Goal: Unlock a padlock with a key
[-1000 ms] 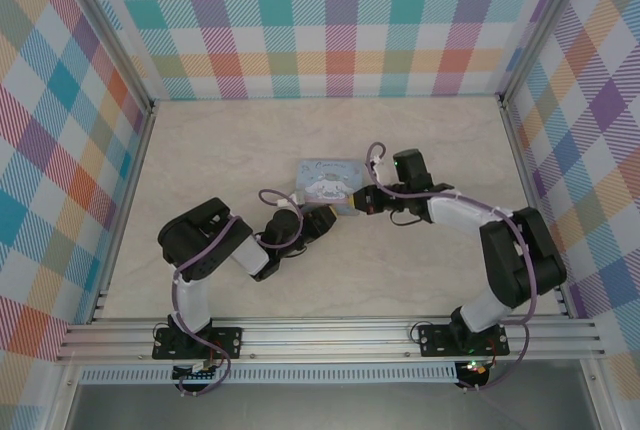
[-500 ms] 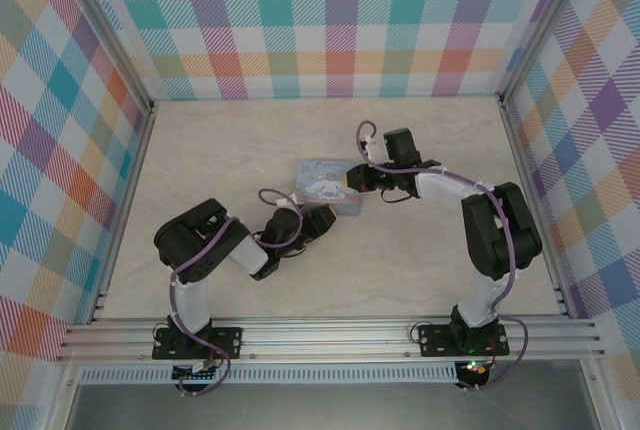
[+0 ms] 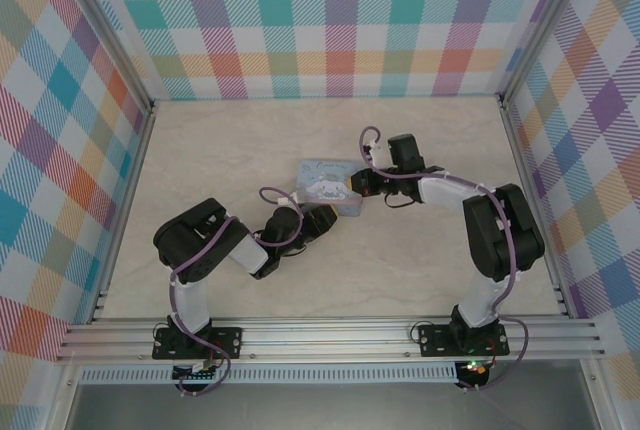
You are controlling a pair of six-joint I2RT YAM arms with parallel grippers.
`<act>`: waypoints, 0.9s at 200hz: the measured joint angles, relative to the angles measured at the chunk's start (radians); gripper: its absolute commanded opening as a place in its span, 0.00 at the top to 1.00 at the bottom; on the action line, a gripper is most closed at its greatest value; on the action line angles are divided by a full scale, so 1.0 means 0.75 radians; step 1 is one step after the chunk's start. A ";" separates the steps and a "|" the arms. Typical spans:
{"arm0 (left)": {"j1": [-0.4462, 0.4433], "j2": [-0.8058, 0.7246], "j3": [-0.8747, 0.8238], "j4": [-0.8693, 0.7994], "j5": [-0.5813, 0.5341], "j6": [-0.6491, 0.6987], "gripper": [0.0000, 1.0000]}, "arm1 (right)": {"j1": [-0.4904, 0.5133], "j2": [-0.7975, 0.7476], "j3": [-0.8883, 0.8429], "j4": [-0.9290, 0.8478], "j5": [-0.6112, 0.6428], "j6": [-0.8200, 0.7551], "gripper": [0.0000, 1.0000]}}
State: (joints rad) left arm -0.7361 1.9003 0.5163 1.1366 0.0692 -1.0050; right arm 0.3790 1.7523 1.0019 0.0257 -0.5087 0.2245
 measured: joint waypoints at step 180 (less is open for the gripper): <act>-0.030 0.048 -0.022 0.140 -0.044 -0.138 0.44 | 0.010 -0.099 -0.156 0.117 -0.005 0.075 0.99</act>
State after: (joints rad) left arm -0.7582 1.9366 0.4999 1.2419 0.0360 -1.1084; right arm 0.3866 1.6783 0.8852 0.1135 -0.5125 0.2806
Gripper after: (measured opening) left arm 0.557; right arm 0.050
